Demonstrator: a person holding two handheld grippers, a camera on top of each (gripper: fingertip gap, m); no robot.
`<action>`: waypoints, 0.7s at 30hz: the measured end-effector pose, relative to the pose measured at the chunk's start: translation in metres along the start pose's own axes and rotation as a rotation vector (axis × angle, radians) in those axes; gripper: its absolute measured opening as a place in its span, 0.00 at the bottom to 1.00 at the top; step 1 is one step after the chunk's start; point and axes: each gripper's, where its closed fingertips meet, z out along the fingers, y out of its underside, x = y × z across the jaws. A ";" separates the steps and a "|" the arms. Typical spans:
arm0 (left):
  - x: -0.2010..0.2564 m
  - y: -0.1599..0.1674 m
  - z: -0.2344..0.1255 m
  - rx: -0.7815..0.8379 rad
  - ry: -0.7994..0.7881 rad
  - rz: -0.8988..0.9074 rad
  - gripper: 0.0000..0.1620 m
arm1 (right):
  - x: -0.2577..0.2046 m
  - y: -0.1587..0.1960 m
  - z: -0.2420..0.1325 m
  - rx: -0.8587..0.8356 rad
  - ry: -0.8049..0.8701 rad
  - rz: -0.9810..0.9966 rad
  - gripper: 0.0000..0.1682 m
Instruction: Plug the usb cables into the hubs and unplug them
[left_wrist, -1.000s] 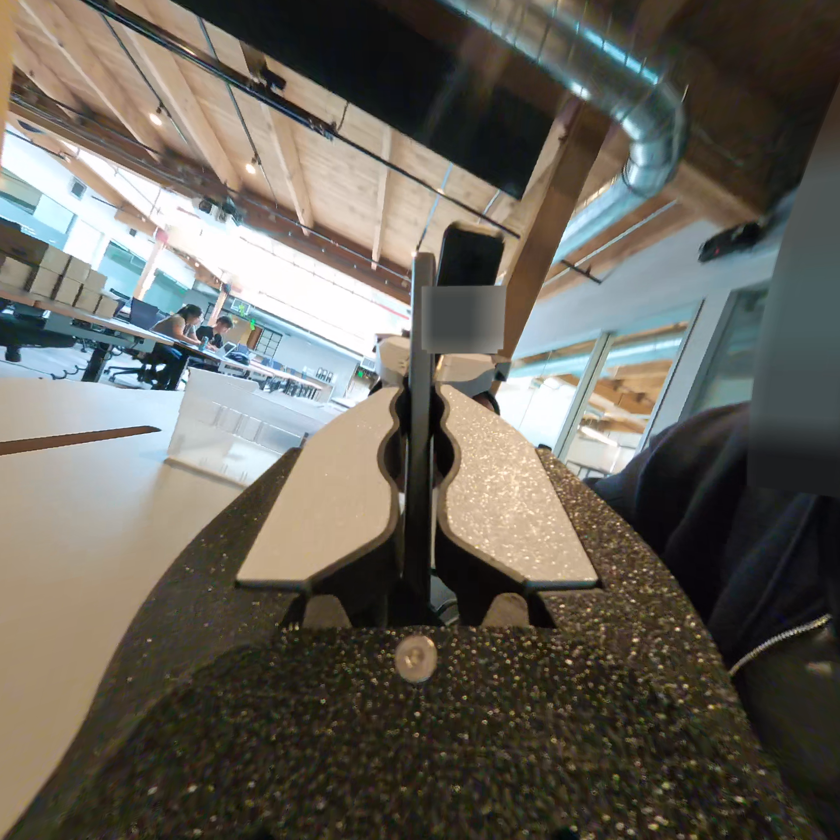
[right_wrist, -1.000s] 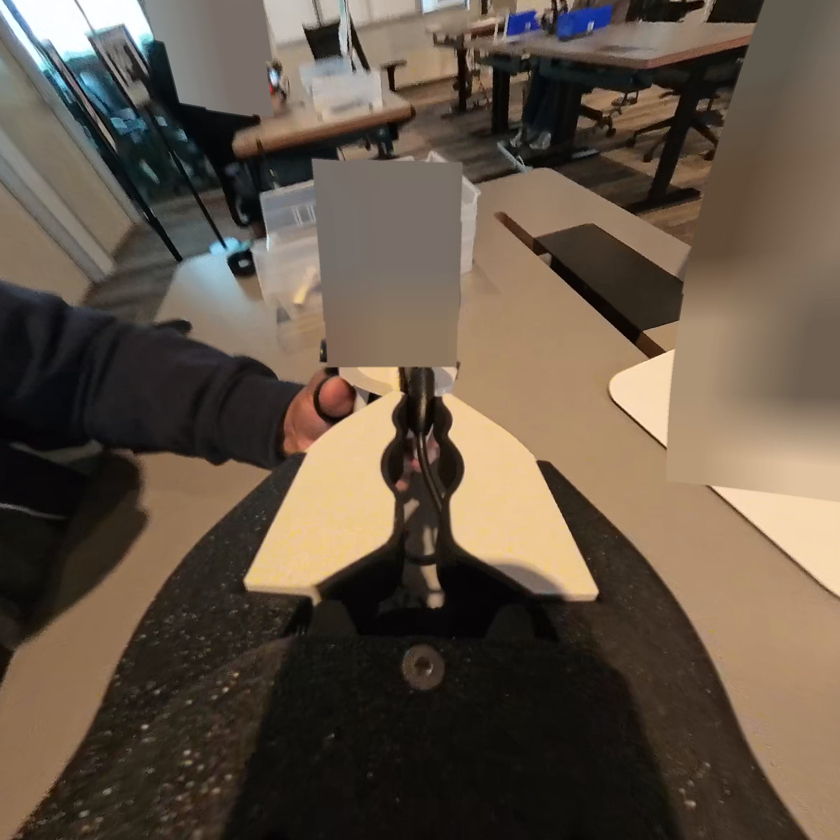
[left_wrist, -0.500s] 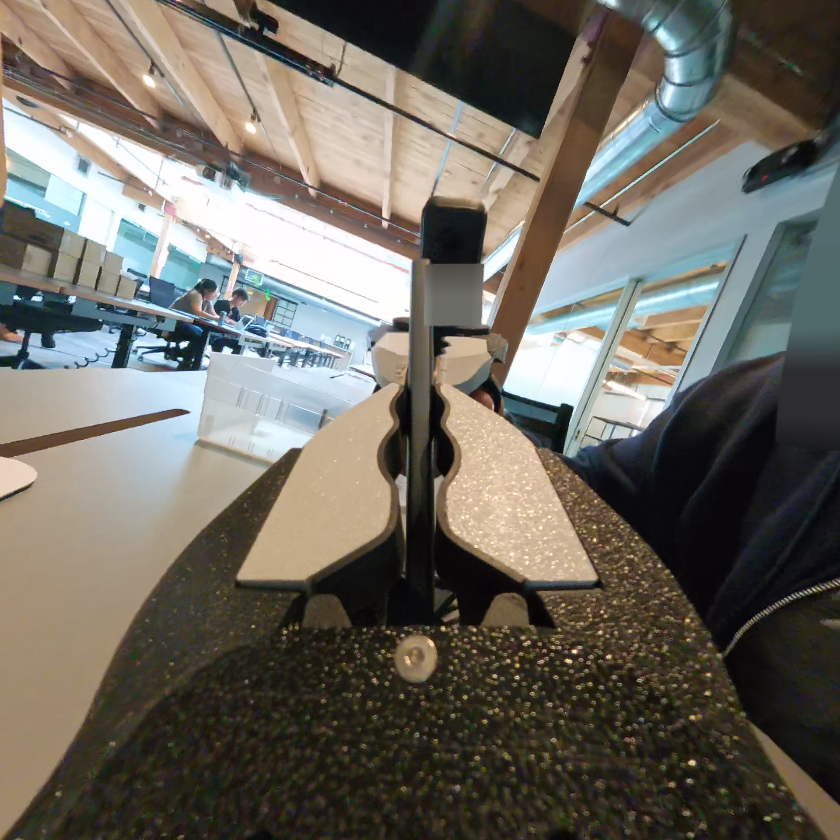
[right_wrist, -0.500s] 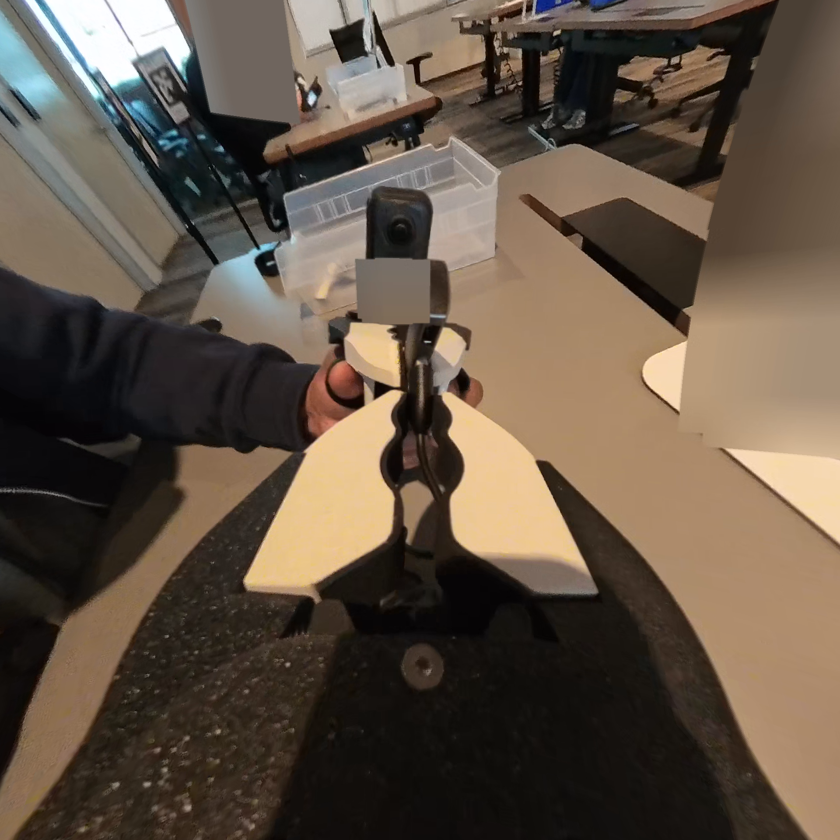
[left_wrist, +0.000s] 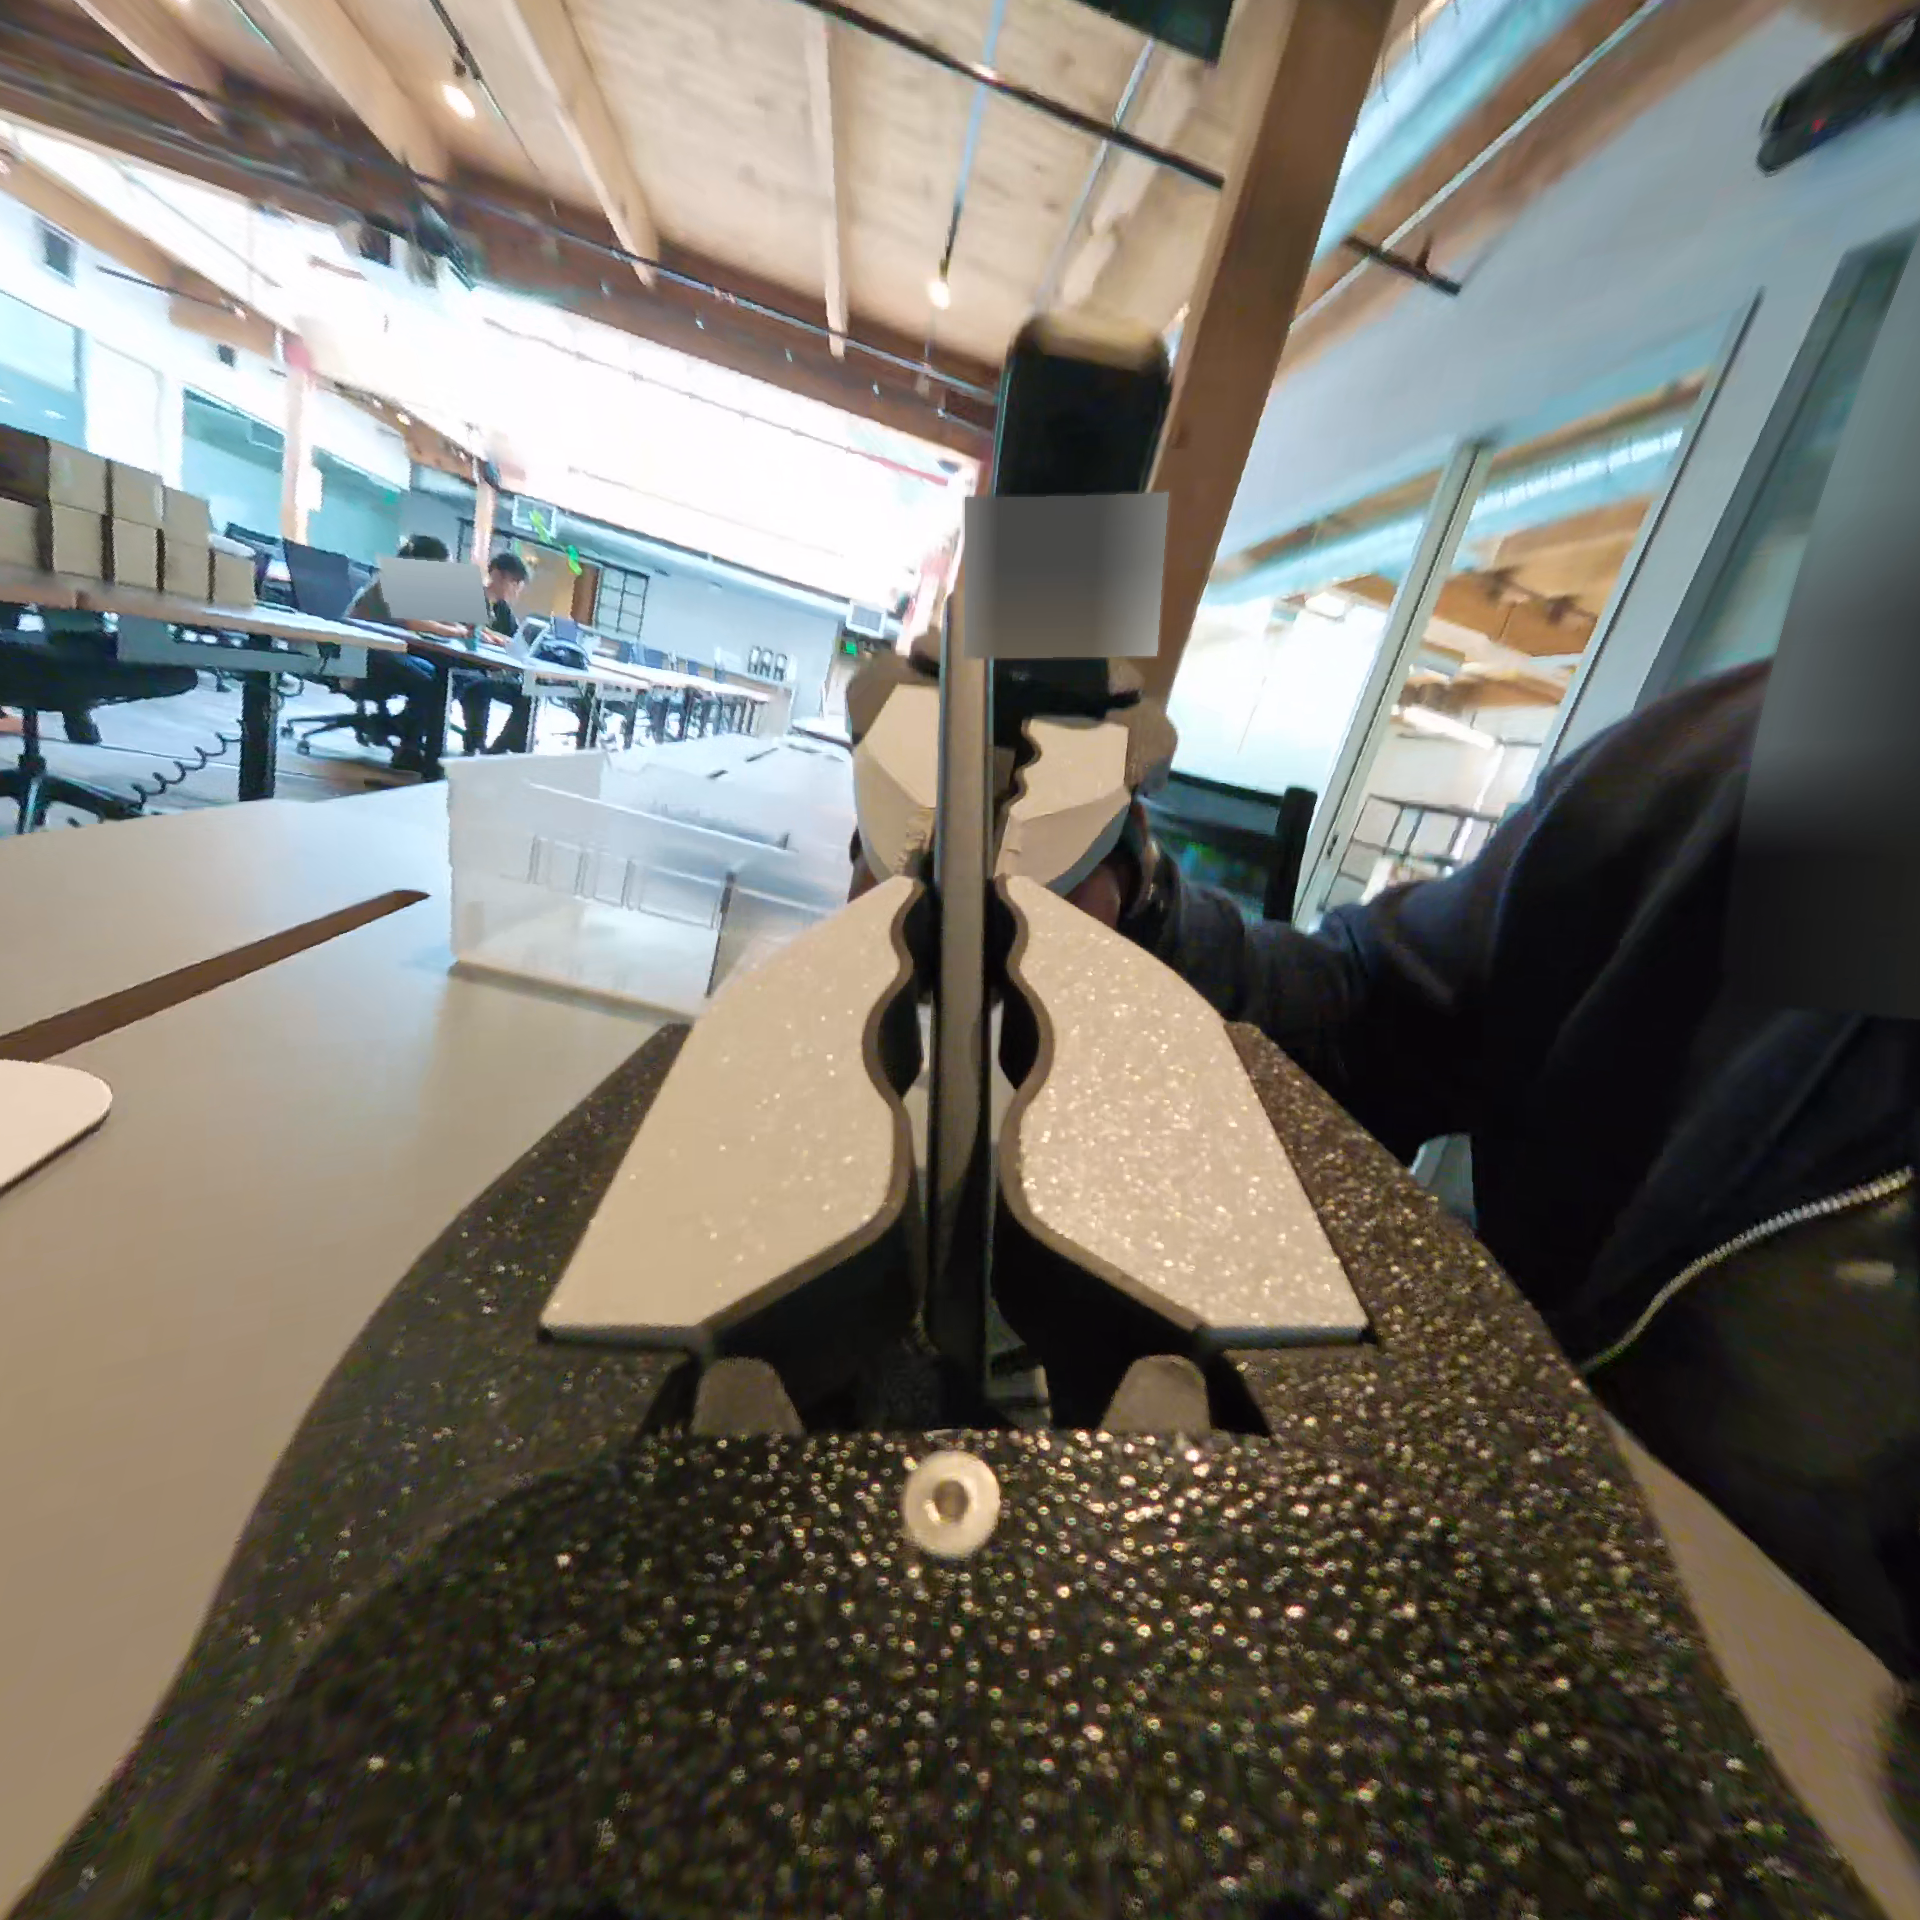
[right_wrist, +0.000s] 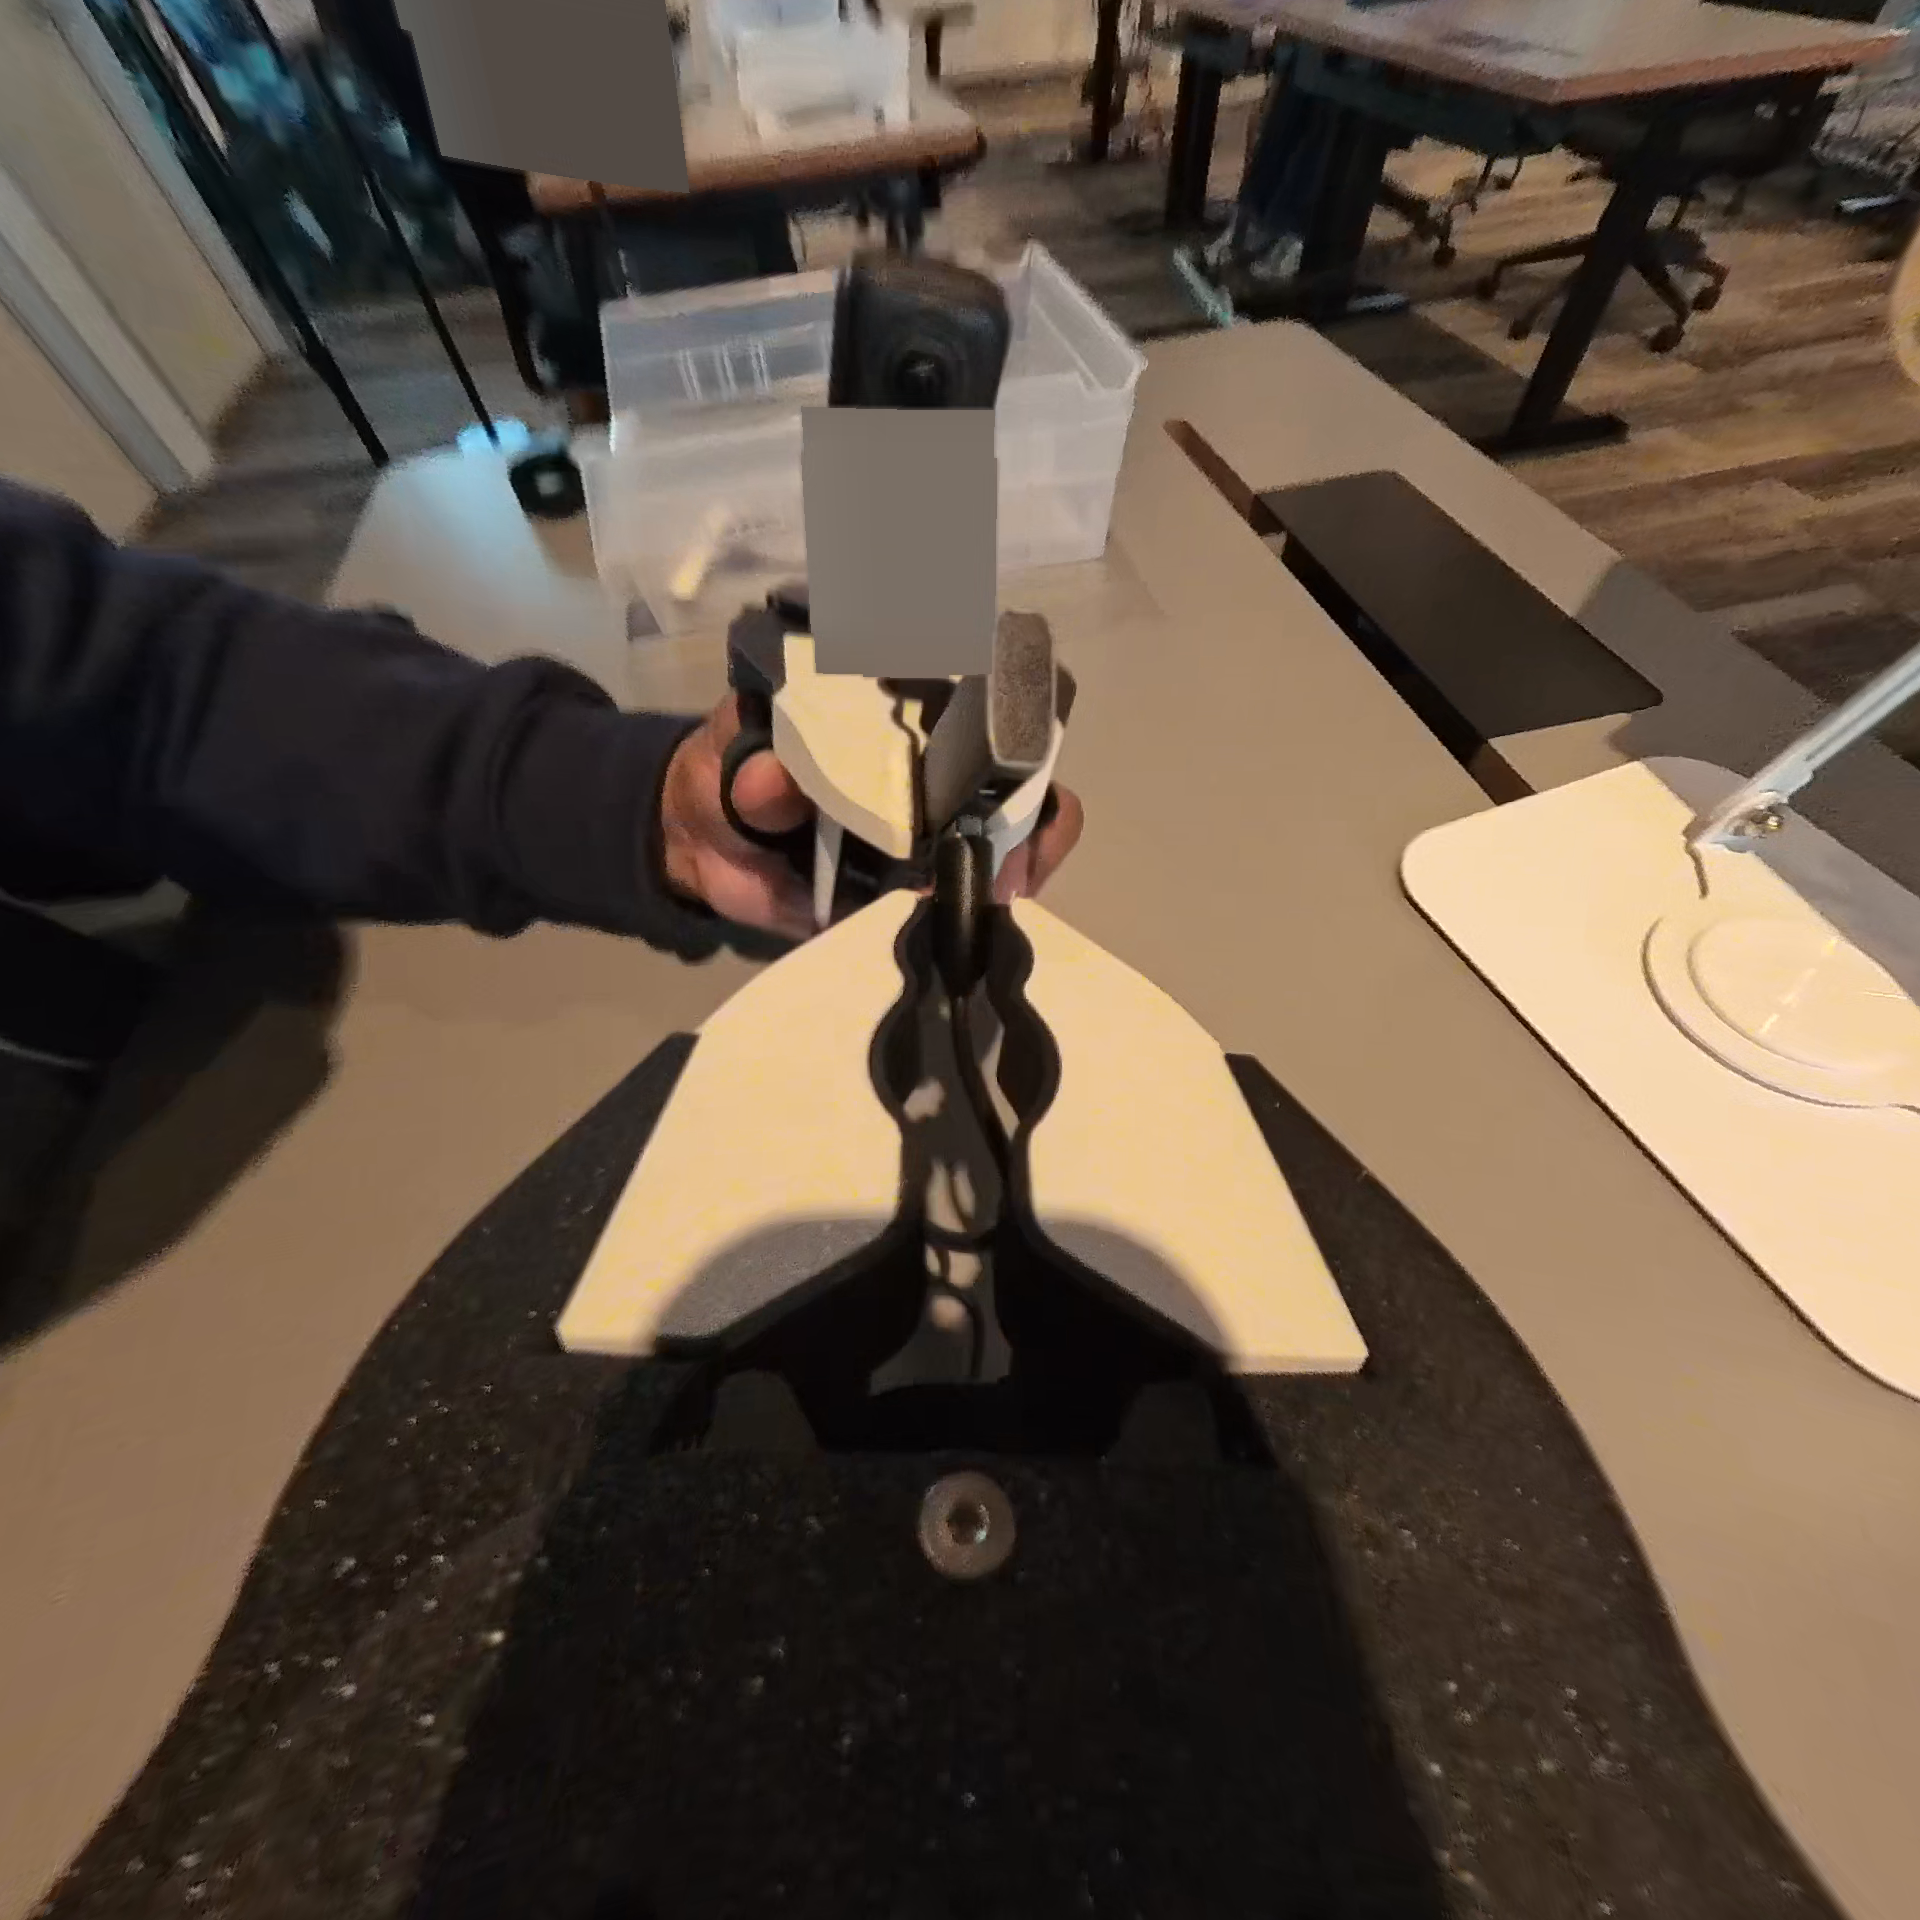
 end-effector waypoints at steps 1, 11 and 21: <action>-0.001 -0.004 -0.001 0.043 -0.001 -0.023 0.06 | 0.000 -0.004 0.001 0.055 -0.013 0.039 0.06; -0.006 -0.001 -0.001 0.096 -0.003 -0.113 0.06 | 0.007 0.000 0.002 0.069 -0.010 0.055 0.06; -0.011 0.003 -0.002 0.117 -0.037 -0.150 0.06 | 0.010 0.006 0.004 0.122 -0.046 0.117 0.06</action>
